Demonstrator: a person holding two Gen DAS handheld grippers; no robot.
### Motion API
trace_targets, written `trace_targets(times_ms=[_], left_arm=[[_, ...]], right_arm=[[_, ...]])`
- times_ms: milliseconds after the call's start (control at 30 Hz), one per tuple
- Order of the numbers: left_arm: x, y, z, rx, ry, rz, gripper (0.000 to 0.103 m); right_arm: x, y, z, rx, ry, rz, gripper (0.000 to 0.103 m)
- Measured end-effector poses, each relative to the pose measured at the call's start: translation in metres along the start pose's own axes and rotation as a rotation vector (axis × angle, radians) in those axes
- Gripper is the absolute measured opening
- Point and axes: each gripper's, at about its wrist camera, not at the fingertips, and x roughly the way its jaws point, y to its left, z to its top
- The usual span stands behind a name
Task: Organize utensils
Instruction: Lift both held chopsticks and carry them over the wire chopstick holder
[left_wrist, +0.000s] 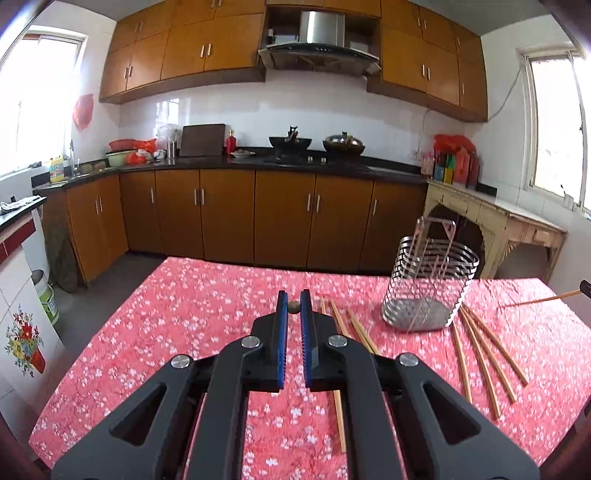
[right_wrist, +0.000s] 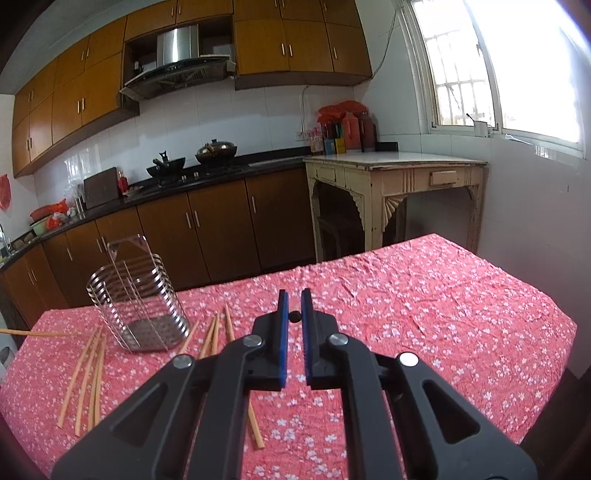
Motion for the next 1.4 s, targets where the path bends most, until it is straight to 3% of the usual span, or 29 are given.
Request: trace_targets(times_ms=[333,733,933,1233,1400], left_arm=[[0.001,0.001,0.034,-0.027,-0.068,0.020,0.007],[-0.011,-0.001,0.058,-0.028,-0.124,0.015,0.007],[-0.019,-0.005,0.069,-0.026,-0.144,0.003,0.006],[-0.022,-0.026,0.132,-0.077,-0.203,-0.083,0.007],[-0.015,-0.058,0.175,-0.098,-0.263,-0.112,0.007]], right_arm=[[0.000,0.002,0.045,0.046,-0.047,0.066,0.008],[-0.013,0.008,0.065,0.048,-0.079,0.098,0.008],[-0.032,0.018,0.091,0.044,-0.126,0.147,0.008],[-0.070,0.065,0.162,0.017,-0.275,0.267,0.008],[-0.064,0.109,0.192,-0.022,-0.318,0.318,0.008]])
